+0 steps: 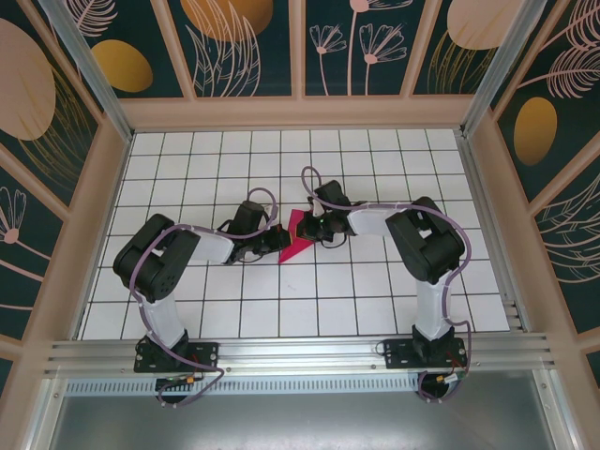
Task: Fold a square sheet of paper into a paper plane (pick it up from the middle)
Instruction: Fourth fold the wing at the center of the table.
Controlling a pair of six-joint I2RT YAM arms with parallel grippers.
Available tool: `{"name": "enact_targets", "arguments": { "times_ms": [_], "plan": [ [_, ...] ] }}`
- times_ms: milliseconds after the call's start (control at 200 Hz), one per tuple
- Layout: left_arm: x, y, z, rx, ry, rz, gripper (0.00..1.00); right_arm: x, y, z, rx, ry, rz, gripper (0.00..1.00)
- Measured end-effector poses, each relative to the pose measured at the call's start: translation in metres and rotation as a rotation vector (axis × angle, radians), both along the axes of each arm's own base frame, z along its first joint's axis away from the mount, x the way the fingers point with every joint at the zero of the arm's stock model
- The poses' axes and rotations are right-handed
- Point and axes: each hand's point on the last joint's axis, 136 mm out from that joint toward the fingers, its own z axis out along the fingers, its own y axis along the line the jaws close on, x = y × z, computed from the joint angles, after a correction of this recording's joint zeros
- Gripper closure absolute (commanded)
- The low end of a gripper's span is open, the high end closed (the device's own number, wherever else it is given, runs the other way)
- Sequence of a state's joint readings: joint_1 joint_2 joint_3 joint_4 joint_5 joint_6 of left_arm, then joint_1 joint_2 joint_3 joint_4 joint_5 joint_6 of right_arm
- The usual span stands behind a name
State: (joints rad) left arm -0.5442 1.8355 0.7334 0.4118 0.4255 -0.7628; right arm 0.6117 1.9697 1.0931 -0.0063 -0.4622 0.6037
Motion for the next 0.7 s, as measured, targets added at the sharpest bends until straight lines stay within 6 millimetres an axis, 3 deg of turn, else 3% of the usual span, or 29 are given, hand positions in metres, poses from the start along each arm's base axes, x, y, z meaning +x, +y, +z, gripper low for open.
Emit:
{"name": "enact_targets", "arguments": {
  "times_ms": [430,701],
  "plan": [
    [0.000,0.000,-0.001,0.018,0.006,-0.013,1.00,0.018,0.004,0.007,0.003,-0.040,-0.026,1.00],
    [0.000,0.000,-0.001,0.025,0.005,-0.020,1.00,0.046,-0.027,0.003,-0.016,-0.046,-0.139,1.00]
  ]
}}
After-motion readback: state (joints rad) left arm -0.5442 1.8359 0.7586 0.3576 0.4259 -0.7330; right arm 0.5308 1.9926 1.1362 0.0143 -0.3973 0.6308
